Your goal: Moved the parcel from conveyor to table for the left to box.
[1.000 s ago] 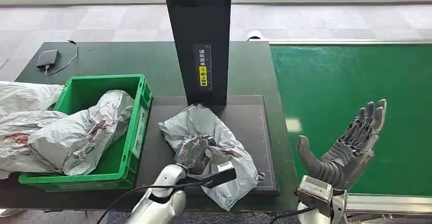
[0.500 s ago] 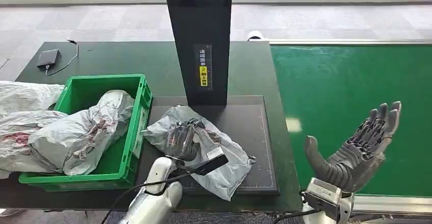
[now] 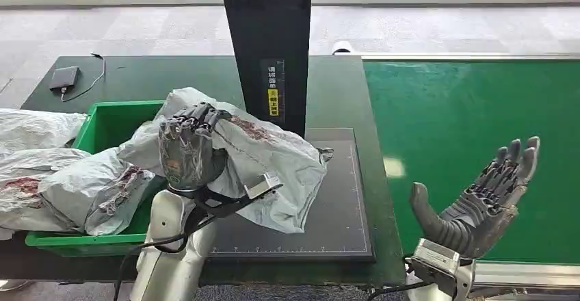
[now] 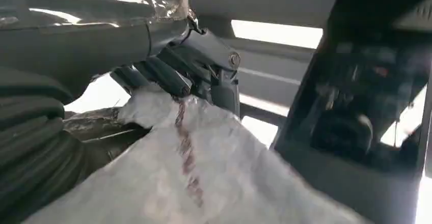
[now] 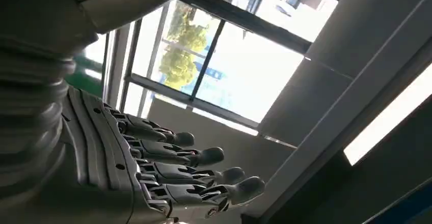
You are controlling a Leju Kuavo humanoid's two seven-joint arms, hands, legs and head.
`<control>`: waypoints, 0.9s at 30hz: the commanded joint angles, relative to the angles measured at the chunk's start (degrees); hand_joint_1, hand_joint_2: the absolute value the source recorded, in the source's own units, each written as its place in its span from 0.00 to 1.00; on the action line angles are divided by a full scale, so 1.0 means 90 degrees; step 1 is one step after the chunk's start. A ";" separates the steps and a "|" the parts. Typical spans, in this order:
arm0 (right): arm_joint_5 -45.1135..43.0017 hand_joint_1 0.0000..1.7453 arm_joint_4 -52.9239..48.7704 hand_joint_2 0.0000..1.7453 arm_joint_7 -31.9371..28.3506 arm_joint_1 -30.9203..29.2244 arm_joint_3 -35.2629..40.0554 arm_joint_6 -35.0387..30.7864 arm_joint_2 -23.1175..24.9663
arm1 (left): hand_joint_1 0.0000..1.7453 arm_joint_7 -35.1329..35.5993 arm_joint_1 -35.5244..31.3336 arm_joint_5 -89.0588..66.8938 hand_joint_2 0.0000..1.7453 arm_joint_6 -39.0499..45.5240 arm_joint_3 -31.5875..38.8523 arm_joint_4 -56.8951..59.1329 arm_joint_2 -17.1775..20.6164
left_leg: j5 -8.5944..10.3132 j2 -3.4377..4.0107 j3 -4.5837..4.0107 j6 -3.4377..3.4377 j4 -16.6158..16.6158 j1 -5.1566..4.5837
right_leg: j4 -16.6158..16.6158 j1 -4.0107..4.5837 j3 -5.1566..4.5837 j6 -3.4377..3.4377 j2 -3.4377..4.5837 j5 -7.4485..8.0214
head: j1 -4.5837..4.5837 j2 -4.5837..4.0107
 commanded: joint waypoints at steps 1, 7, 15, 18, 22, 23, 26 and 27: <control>-0.0058 0.00 0.0042 1.00 -0.0003 -0.0350 -0.0468 0.0014 0.0318 | 1.00 0.0362 -0.0421 -0.0358 1.00 -0.0017 0.0563 -0.0460 -0.0108 | -0.0002 0.0010 0.0006 0.0003 0.0001 -0.0005 | 0.0003 -0.0004 0.0001 -0.0001 0.0007 -0.0001 | 0.0000 0.0000; -0.0058 0.00 0.0042 1.00 -0.0003 -0.0350 -0.0468 0.0014 0.0318 | 1.00 0.0362 -0.0421 -0.0358 1.00 -0.0017 0.0563 -0.0460 -0.0108 | -0.0002 0.0006 0.0009 0.0002 0.0001 -0.0003 | 0.0003 -0.0002 0.0004 -0.0002 0.0004 -0.0001 | 0.0000 0.0000; -0.0041 0.00 0.0003 1.00 -0.0003 -0.0262 -0.0368 0.0014 0.0318 | 1.00 0.1551 -0.1664 -0.0372 1.00 -0.0017 0.2530 0.2478 0.0649 | 0.0007 0.0007 0.0032 -0.0001 -0.0019 -0.0007 | -0.0008 -0.0006 0.0024 -0.0005 0.0004 0.0004 | 0.0000 0.0000; -0.0037 0.00 0.0005 1.00 -0.0003 -0.0240 -0.0353 0.0014 0.0318 | 1.00 0.1287 -0.1900 0.0406 1.00 -0.0017 0.3059 0.3235 0.0810 | 0.0009 0.0021 0.0038 -0.0009 -0.0021 -0.0007 | -0.0008 -0.0004 0.0025 -0.0009 0.0018 0.0009 | 0.0000 0.0000; -0.0122 0.00 0.0095 1.00 -0.0003 -0.0223 -0.0333 0.0014 0.0318 | 1.00 0.1527 -0.2042 0.0287 1.00 -0.0017 0.3839 0.3752 0.0947 | 0.0017 0.0011 0.0028 -0.0022 -0.0013 -0.0004 | -0.0005 0.0013 0.0015 -0.0020 0.0016 0.0013 | 0.0000 0.0000; -0.0126 0.00 0.0120 1.00 -0.0003 -0.0236 -0.0334 0.0014 0.0318 | 1.00 0.1617 -0.2055 0.0173 1.00 -0.0017 0.3937 0.3831 0.0952 | 0.0018 0.0014 0.0030 -0.0023 -0.0014 -0.0007 | -0.0002 0.0010 0.0015 -0.0020 0.0018 0.0012 | 0.0000 -0.0002; -0.0154 0.00 0.0184 1.00 -0.0003 -0.0277 -0.0368 0.0014 0.0318 | 1.00 0.1662 -0.2228 -0.0063 1.00 -0.0017 0.4596 0.4146 0.1046 | 0.0016 0.0033 0.0041 -0.0023 -0.0023 -0.0006 | -0.0007 0.0012 0.0021 -0.0022 0.0035 0.0016 | -0.0002 -0.0002; -0.0166 0.00 0.0183 1.00 -0.0003 -0.0275 -0.0371 0.0014 0.0318 | 1.00 0.1689 -0.2258 -0.0164 1.00 -0.0017 0.4702 0.4207 0.1068 | 0.0015 0.0027 0.0037 -0.0023 -0.0019 -0.0003 | -0.0006 0.0014 0.0020 -0.0022 0.0032 0.0015 | 0.0000 0.0000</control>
